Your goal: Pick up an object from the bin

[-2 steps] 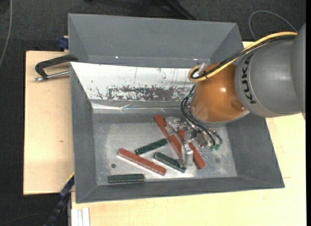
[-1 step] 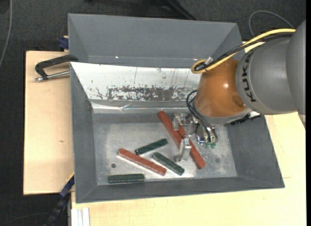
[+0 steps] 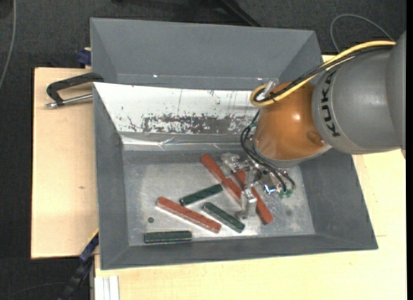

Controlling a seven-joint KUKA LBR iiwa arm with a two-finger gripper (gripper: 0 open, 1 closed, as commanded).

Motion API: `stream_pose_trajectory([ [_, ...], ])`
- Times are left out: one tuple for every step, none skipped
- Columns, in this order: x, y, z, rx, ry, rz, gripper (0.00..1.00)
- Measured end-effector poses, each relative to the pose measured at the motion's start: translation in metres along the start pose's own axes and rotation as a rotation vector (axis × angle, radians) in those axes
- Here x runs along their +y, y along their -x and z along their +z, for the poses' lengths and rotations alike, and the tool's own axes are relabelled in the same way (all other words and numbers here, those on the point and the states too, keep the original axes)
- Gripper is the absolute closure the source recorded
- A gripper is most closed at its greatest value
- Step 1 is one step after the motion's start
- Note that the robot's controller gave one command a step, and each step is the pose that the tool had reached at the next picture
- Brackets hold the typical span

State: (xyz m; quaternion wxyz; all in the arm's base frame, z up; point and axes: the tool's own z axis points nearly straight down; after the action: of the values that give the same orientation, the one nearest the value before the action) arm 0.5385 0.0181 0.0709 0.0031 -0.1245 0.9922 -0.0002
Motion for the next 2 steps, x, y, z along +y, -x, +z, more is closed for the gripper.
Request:
stream_pose_trajectory([
  [-0.0541,0.0342,0.0001,0.001,0.001,0.199,1.00],
  [-0.0540,0.0342,0.0001,0.001,0.001,0.199,1.00],
])
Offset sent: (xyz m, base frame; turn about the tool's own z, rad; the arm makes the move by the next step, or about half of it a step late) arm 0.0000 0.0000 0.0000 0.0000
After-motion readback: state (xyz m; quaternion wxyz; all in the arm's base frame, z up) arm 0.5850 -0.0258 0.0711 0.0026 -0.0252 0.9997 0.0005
